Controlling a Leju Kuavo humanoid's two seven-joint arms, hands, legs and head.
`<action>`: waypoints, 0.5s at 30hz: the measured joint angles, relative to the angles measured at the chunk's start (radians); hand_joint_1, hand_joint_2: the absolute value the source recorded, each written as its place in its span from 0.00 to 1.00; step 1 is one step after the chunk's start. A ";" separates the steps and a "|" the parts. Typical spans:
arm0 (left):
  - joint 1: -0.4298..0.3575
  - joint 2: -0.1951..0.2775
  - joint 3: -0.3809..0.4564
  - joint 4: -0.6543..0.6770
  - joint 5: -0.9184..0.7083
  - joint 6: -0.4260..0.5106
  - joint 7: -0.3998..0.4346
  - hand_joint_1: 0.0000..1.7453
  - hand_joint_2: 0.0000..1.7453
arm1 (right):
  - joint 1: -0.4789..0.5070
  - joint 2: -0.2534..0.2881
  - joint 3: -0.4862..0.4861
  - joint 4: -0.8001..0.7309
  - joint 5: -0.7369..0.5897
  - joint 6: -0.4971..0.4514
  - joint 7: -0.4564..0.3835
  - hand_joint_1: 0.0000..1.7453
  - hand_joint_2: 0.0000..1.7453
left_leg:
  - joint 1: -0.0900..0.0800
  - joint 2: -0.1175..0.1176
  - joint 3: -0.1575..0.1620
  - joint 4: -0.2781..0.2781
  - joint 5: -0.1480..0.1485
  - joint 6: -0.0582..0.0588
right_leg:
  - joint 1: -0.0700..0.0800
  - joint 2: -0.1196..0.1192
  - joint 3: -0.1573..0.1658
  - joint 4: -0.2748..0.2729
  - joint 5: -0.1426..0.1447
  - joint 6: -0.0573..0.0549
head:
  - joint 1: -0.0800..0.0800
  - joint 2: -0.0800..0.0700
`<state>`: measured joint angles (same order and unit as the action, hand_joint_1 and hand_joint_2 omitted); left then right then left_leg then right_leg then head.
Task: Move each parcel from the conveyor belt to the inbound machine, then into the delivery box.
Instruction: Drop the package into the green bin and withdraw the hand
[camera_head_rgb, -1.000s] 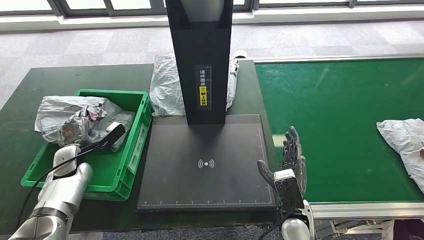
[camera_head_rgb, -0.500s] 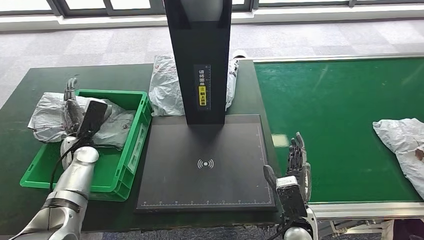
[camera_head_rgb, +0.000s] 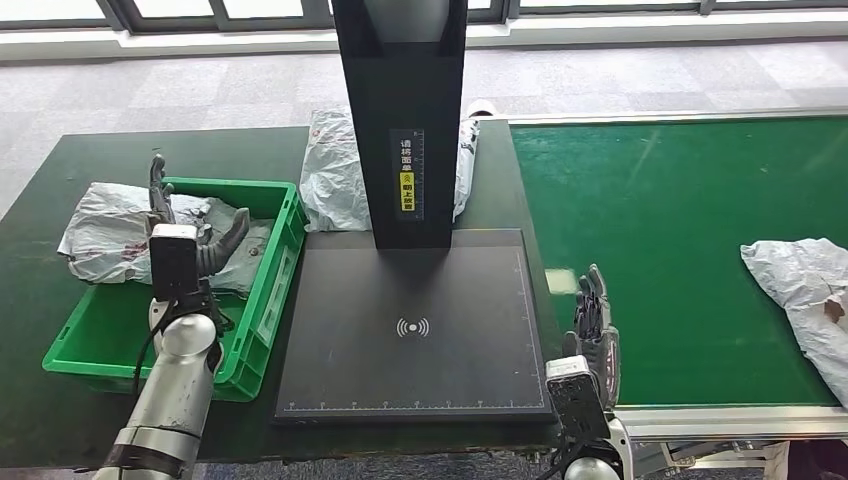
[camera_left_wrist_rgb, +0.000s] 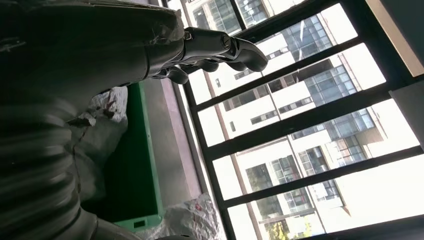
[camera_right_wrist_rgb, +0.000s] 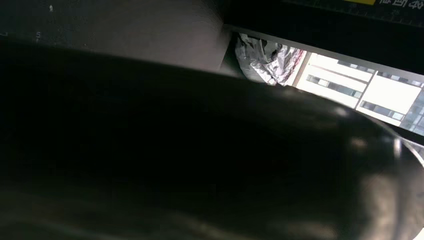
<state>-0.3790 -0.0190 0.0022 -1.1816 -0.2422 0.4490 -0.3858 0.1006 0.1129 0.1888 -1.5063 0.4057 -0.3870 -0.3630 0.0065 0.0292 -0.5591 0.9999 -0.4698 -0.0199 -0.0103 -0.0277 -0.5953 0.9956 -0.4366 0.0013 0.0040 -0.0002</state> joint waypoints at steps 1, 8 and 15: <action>0.006 -0.003 -0.013 -0.007 0.007 -0.018 0.004 0.00 1.00 | 0.000 0.001 0.000 0.000 0.002 0.003 0.002 0.00 1.00 | 0.000 0.001 0.000 0.000 0.000 0.000 | 0.000 0.001 0.000 0.000 0.000 0.000 | 0.000 0.000; 0.072 -0.049 -0.154 -0.028 0.057 -0.249 0.004 0.00 1.00 | -0.044 0.020 0.004 0.004 0.056 0.048 0.022 0.00 1.00 | -0.001 -0.001 0.000 0.000 0.000 0.000 | 0.000 0.000 0.000 0.000 0.000 0.000 | 0.000 0.000; 0.100 -0.086 -0.247 -0.012 0.082 -0.273 -0.009 0.00 1.00 | -0.078 0.033 0.023 0.018 0.067 0.052 0.025 0.00 1.00 | -0.001 -0.001 -0.001 0.000 0.000 0.000 | 0.000 0.000 0.000 0.000 0.000 0.000 | 0.000 0.000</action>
<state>-0.2789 -0.1050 -0.2447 -1.1935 -0.1602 0.1757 -0.3943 0.0229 0.1460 0.2113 -1.4881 0.4725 -0.3353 -0.3383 0.0059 0.0286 -0.5596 0.9999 -0.4701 -0.0194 -0.0106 -0.0274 -0.5958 0.9957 -0.4365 0.0017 0.0038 -0.0002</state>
